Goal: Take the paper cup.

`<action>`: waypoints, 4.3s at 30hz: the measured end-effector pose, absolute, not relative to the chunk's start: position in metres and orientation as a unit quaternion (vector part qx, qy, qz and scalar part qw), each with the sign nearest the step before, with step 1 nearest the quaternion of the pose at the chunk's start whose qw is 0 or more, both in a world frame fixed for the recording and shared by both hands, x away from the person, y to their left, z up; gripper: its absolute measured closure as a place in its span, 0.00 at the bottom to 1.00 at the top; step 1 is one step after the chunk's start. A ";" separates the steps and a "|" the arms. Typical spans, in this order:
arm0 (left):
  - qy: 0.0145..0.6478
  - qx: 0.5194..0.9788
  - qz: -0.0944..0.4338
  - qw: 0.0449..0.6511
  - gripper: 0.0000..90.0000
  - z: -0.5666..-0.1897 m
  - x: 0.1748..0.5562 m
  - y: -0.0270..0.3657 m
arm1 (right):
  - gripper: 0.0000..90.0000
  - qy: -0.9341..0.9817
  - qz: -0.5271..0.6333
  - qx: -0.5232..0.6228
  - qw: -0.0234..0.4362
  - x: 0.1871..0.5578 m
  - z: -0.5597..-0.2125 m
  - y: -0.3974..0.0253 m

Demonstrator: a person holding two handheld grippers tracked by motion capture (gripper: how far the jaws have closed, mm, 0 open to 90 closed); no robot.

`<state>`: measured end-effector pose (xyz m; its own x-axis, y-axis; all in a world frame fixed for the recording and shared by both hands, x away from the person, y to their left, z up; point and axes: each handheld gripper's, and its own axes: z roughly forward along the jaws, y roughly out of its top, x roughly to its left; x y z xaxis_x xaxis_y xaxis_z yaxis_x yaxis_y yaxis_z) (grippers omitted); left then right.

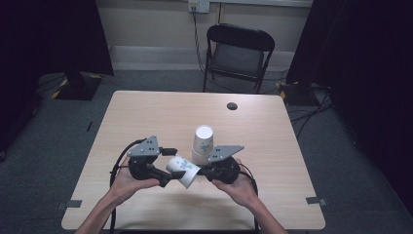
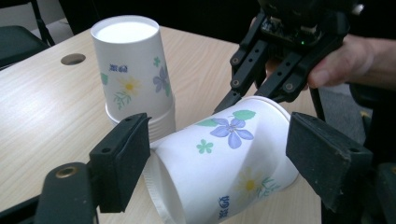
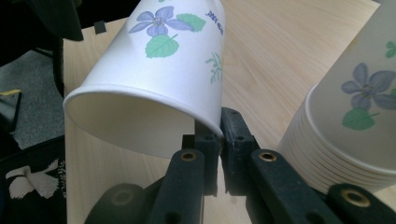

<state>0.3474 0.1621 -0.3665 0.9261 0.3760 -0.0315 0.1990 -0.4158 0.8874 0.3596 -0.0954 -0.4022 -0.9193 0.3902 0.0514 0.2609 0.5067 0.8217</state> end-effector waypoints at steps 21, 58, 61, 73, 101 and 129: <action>0.067 0.897 0.096 0.426 0.28 -0.385 0.341 0.151 | 0.97 0.899 0.408 0.158 0.024 0.369 -0.406 -0.086; 0.031 0.926 0.182 0.330 0.24 -0.410 0.328 0.121 | 0.98 0.894 0.403 0.195 -0.007 0.380 -0.402 -0.079; 0.033 0.923 0.186 0.334 0.25 -0.411 0.328 0.122 | 0.98 0.892 0.406 0.196 -0.008 0.381 -0.401 -0.079; 0.036 0.921 0.211 0.325 0.28 -0.414 0.327 0.118 | 0.98 0.885 0.414 0.213 -0.014 0.383 -0.401 -0.080; 0.173 0.862 0.097 0.466 0.32 -0.401 0.342 0.139 | 0.95 0.832 0.506 0.224 0.040 0.376 -0.385 -0.085; 0.176 0.871 0.137 0.438 0.34 -0.406 0.340 0.135 | 0.90 0.842 0.472 0.258 0.034 0.378 -0.386 -0.077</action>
<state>0.3398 0.1352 -0.4064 0.9006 0.4263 0.0846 0.1863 -0.5544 0.8111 0.3782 -0.0771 -0.3862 -0.8647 0.4669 0.1854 0.4020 0.4219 0.8127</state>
